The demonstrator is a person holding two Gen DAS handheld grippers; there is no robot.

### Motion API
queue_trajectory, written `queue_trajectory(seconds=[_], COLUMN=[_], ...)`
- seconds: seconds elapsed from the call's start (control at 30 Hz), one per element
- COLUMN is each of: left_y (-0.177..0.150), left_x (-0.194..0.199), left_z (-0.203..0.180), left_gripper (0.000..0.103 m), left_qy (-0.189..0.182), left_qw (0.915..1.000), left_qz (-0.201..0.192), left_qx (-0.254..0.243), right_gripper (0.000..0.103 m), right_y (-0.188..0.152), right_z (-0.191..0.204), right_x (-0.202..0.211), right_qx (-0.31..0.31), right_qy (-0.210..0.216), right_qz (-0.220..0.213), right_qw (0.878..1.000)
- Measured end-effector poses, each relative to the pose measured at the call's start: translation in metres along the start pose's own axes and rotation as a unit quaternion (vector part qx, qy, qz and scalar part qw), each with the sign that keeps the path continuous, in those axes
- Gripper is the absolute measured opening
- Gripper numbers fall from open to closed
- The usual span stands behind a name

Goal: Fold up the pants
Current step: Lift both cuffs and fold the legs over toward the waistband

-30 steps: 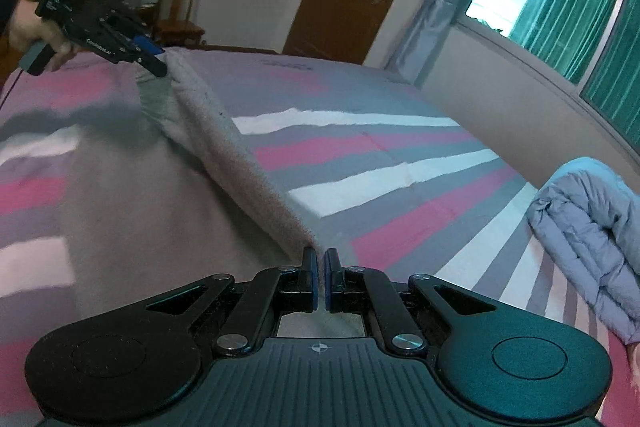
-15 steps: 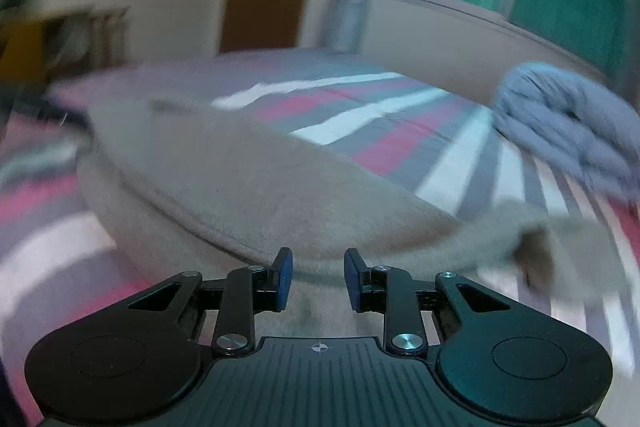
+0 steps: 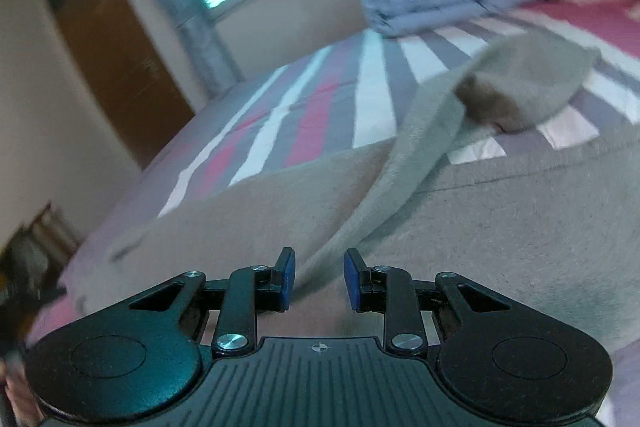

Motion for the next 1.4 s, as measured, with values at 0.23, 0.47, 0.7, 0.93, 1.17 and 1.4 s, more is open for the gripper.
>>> queue_trajectory(seconds=[0.23,0.47,0.7,0.93,1.17,1.4], left_y=[0.018,0.020,0.039,0.033,0.022,0.028], left_x=[-0.019,-0.018,0.010,0.014,0.009,0.016], left_z=[0.018,-0.008,-0.047,-0.017,0.021,-0.009], left_gripper=[0.054,0.018,0.016,0.016,0.016,0.016], left_qy=[0.010,0.014,-0.014,0.025,0.050,0.038], left_qw=[0.9984,0.9983,0.9929,0.9870,0.9861,0.9741], left_qz=[0.009,0.032,0.032,0.055,0.058,0.040], left_qx=[0.056,-0.046,-0.113,-0.149,-0.148,-0.219], right_gripper=[0.027,0.005,0.005,0.005,0.005,0.005], right_y=[0.012,0.015,0.030,0.015,-0.058,-0.043], right_z=[-0.035,-0.038,-0.008,0.025,0.022,0.027], right_x=[-0.039,-0.031,0.021,0.044,0.018,0.033], right_qx=[-0.076,-0.058,-0.002,0.037,0.036,0.039], right_qy=[-0.005,0.000,0.028,0.044,0.021,0.028], right_qz=[0.031,0.026,-0.022,-0.028,0.057,0.027], right_qw=[0.997,0.998,0.999,0.998,0.998,0.998])
Point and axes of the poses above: each gripper's, at about its wrist camera, not at the fingertips, and x roughly against the way its jaws point, z to its left, y to its top, the point moved 9 cm from there along -x, roughly the way its jaws point, and after that the axes turned 14 degrees about x, right-handed, at the moved point
